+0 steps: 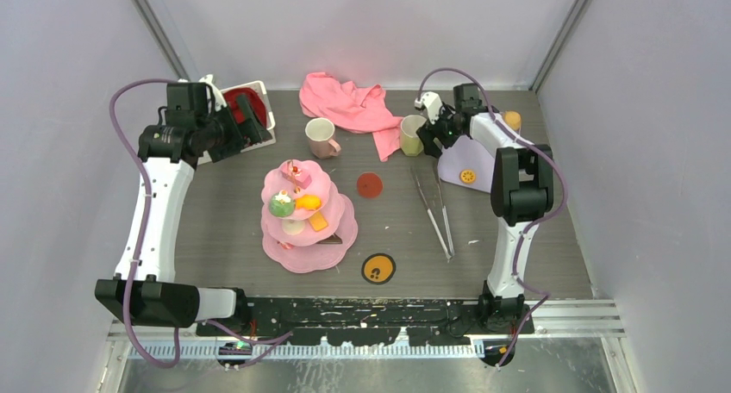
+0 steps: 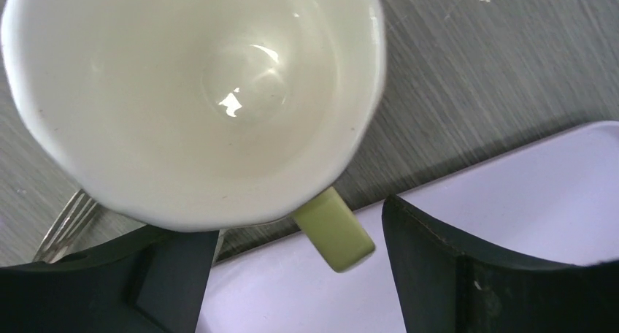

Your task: Serve the afternoon tea

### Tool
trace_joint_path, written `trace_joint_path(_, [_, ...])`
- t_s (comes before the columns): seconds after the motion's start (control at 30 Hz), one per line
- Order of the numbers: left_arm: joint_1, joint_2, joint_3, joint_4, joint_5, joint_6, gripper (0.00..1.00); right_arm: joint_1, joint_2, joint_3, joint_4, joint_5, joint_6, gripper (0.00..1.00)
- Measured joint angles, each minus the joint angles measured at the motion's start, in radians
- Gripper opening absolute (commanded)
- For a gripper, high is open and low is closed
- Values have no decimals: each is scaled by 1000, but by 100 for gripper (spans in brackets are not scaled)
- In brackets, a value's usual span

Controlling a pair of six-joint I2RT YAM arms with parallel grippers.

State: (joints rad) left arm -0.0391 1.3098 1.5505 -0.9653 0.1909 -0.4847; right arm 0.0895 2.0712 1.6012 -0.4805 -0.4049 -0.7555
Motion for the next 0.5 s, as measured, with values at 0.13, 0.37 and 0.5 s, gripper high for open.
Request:
trace_joint_path(0.13, [0,0,0,-2,0,0,88,0,4,5,-34,-47,-23,80])
trace_joint_path(0.37, [0,0,0,-2,0,-1,88,3,4,8,-60,-106,-44,71])
trace_joint_path(0.5, [0,0,0,-2,0,-1,88,3,3,-14,-36,-105,-39,59])
